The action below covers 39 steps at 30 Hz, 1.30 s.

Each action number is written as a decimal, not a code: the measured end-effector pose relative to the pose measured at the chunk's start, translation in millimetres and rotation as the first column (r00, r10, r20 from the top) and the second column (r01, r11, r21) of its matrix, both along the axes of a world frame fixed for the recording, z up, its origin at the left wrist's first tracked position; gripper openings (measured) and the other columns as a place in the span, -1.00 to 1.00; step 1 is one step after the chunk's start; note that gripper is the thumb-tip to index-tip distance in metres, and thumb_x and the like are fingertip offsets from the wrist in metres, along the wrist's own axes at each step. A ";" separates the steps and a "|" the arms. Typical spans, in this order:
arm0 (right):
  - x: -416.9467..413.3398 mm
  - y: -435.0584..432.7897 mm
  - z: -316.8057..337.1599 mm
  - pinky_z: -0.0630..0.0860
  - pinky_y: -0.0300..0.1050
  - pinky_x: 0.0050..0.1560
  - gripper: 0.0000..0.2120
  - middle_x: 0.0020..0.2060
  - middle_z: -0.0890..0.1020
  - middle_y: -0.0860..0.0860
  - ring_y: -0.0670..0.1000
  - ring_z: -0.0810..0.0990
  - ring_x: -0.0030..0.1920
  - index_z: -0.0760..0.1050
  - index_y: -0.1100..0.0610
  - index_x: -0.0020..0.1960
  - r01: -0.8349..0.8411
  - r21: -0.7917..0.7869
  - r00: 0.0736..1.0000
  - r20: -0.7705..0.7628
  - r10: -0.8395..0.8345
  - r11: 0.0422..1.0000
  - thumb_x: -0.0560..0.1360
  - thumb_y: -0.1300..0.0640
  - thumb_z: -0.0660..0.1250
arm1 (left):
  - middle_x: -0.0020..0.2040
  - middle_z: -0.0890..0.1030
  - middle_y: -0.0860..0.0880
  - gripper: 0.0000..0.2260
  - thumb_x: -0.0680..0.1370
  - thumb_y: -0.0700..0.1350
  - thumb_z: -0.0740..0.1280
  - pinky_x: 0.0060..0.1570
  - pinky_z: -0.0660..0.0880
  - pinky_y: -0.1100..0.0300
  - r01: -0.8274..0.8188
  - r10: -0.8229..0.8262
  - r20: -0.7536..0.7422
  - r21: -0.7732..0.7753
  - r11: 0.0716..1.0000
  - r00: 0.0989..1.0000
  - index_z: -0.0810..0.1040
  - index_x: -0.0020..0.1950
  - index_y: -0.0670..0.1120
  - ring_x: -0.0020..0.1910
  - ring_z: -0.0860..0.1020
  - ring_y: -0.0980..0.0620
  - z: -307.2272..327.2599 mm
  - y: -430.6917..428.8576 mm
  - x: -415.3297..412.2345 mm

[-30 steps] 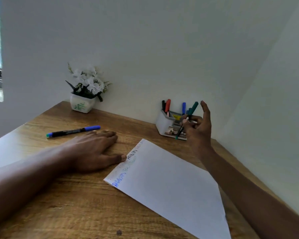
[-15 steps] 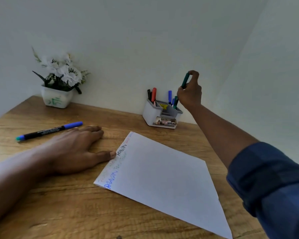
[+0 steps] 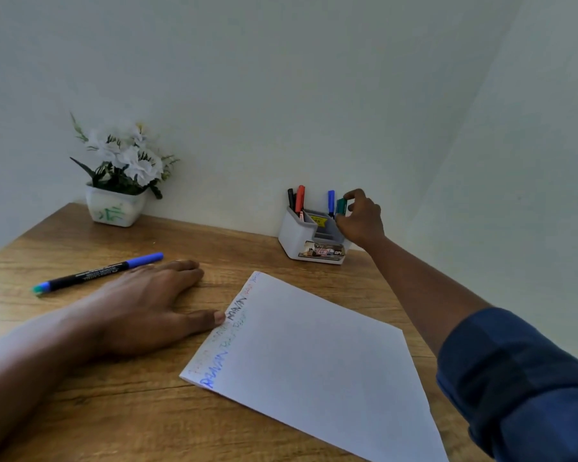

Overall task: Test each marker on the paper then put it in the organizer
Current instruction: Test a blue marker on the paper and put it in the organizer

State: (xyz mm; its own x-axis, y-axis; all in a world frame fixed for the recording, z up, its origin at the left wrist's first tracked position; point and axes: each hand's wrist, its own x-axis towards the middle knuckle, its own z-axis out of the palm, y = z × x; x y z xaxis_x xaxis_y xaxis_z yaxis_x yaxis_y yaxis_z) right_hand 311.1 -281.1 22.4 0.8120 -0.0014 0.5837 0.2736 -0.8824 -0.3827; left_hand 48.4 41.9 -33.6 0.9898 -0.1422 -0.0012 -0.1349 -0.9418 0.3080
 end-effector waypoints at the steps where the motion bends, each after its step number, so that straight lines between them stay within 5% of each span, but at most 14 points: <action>1: 2.2 -1.3 -1.8 0.42 -0.07 0.01 -0.53 0.11 0.61 0.16 0.18 0.54 0.19 0.44 0.05 0.31 -0.002 -0.010 1.000 -0.011 0.002 1.000 0.42 0.14 0.44 | 0.63 0.06 0.23 -0.09 0.37 0.55 0.07 0.52 0.13 0.15 0.000 0.000 -0.005 -0.003 1.000 1.000 0.08 0.64 0.15 0.59 0.12 0.17 -0.1 0.2 -0.2; 4: -0.6 -0.5 -1.0 0.50 0.03 0.13 -0.55 0.17 0.58 0.17 0.19 0.51 0.26 0.47 0.04 0.34 0.007 -0.026 0.999 0.034 -0.006 1.000 0.45 0.14 0.39 | 0.63 0.06 0.23 -0.09 0.38 0.55 0.07 0.52 0.12 0.16 0.000 0.000 -0.001 -0.003 1.000 1.000 0.09 0.64 0.14 0.59 0.11 0.17 -0.7 0.4 -0.9; 7: -19.1 10.1 5.7 0.48 0.07 0.13 -0.59 0.18 0.54 0.12 0.16 0.47 0.24 0.47 0.07 0.33 0.027 -0.127 0.952 0.305 0.013 0.992 0.48 0.20 0.34 | 0.64 0.04 0.21 -0.11 0.42 0.53 0.09 0.52 0.11 0.14 0.002 -0.002 -0.009 0.005 1.000 1.000 0.07 0.65 0.13 0.60 0.10 0.16 0.4 -0.4 -2.2; 10: -41.7 37.6 7.7 0.48 -0.10 0.05 -0.66 0.07 0.59 0.03 0.04 0.54 0.10 0.53 0.07 0.22 -0.282 -0.155 0.852 0.412 0.321 0.947 0.46 0.23 0.35 | 0.65 0.00 0.18 -0.16 0.48 0.49 0.11 0.54 0.05 0.12 0.014 -0.013 -0.029 0.020 1.000 0.999 0.02 0.66 0.12 0.61 0.03 0.13 2.8 -1.7 -5.3; 16: -83.1 131.1 -6.1 0.46 -0.42 -0.19 -0.89 -0.09 0.70 0.02 -0.04 0.67 -0.10 0.65 0.18 0.02 -0.767 -0.126 0.631 0.028 0.775 0.629 0.49 0.26 0.45 | 0.66 -0.08 0.13 -0.20 0.54 0.45 0.11 0.56 -0.07 0.11 0.026 -0.023 -0.055 0.043 0.999 0.998 -0.05 0.66 0.12 0.63 -0.08 0.12 3.8 -3.3 -4.6; 18: -88.9 166.9 -10.3 0.52 -0.38 -0.15 -0.88 -0.07 0.73 -0.02 -0.07 0.68 -0.07 0.69 0.13 0.03 -0.821 -0.105 0.571 -0.149 0.808 0.561 0.49 0.19 0.48 | 0.66 -0.08 0.13 -0.20 0.54 0.44 0.11 0.56 -0.08 0.11 0.025 -0.023 -0.045 0.049 0.998 0.999 -0.05 0.66 0.12 0.63 -0.08 0.12 3.2 -2.9 -4.5; 22: -97.1 231.6 -12.1 0.63 0.02 0.17 -0.81 -0.02 0.74 -0.01 0.00 0.70 0.05 0.69 0.11 0.09 -0.923 0.025 0.330 -0.462 0.823 0.384 0.49 0.12 0.51 | 0.67 -0.05 0.10 -0.20 0.53 0.45 0.11 0.57 -0.06 0.08 0.026 -0.025 -0.020 0.064 0.998 0.999 -0.02 0.66 0.10 0.63 -0.08 0.10 2.5 -2.8 -4.2; 27: -100.9 276.7 -4.3 0.63 -0.13 0.08 -0.73 -0.01 0.72 0.12 -0.02 0.68 0.01 0.67 0.21 0.13 -0.961 0.066 0.160 -0.662 0.732 0.269 0.44 0.23 0.55 | 0.67 -0.06 0.11 -0.18 0.53 0.45 0.13 0.54 -0.07 0.08 0.029 -0.029 -0.018 0.042 0.999 0.999 -0.01 0.66 0.10 0.63 -0.08 0.10 0.1 -0.8 -2.4; 31: -99.0 291.0 -2.3 0.60 -0.11 -0.01 -0.74 -0.08 0.71 0.14 -0.04 0.64 -0.10 0.68 0.18 0.13 -0.965 -0.046 0.215 -0.702 0.679 0.259 0.44 0.25 0.54 | 0.67 -0.07 0.10 -0.19 0.53 0.45 0.13 0.56 -0.07 0.07 0.039 -0.039 -0.004 0.050 0.998 0.999 -0.01 0.66 0.10 0.63 -0.08 0.10 -1.5 0.5 -0.6; 39: -99.5 264.8 0.3 0.47 -0.28 -0.12 -0.76 -0.11 0.59 -0.10 -0.19 0.55 -0.15 0.59 0.09 0.15 -0.862 -0.314 0.506 -0.580 0.639 0.398 0.52 0.30 0.41 | 0.67 -0.07 0.06 -0.17 0.54 0.45 0.10 0.60 -0.11 0.04 0.062 -0.062 0.012 0.064 0.996 0.998 -0.03 0.67 0.06 0.63 -0.11 0.13 -3.2 0.8 -1.5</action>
State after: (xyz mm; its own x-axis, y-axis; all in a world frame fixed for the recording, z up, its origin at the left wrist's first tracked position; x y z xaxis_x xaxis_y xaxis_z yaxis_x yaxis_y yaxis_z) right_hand 211.6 -16.3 22.7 0.4296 0.9024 -0.0317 0.8875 -0.4285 -0.1692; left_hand 46.9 42.7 -36.8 0.9791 -0.2034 0.0018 -0.1976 -0.9489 0.2459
